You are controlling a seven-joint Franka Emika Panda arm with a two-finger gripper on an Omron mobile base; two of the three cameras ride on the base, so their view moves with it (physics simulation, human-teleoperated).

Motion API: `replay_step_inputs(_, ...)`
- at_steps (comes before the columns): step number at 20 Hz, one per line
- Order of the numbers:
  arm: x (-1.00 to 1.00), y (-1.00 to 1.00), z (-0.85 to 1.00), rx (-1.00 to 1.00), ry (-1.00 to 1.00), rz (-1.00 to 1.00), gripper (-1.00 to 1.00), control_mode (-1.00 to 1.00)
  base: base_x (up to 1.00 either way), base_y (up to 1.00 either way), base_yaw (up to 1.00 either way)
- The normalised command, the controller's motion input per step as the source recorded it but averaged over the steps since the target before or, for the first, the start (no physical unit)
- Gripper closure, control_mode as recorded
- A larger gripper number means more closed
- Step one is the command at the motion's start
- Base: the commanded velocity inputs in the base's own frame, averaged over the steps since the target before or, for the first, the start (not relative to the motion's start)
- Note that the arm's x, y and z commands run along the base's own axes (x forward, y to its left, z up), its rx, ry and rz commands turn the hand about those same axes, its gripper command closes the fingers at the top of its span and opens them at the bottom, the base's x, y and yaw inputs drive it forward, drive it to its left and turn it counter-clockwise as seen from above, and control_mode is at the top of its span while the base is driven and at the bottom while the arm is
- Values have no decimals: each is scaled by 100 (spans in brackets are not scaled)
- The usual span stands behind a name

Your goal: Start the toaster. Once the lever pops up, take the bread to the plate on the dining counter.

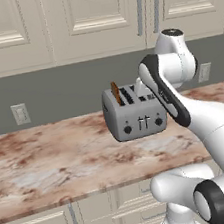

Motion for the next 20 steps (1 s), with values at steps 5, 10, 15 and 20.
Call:
replay_step_inputs(5,0,-1,-11,0,-3,0,-100,-100,0,0,0)
replay_step_inputs(10,0,-22,-30,0,-4,0,-100,-100,0,0,0)
replay_step_inputs(15,0,-25,-39,0,-6,0,-100,-100,0,0,0)
replay_step_inputs(20,3,-12,-40,0,-7,0,-100,-100,0,0,0)
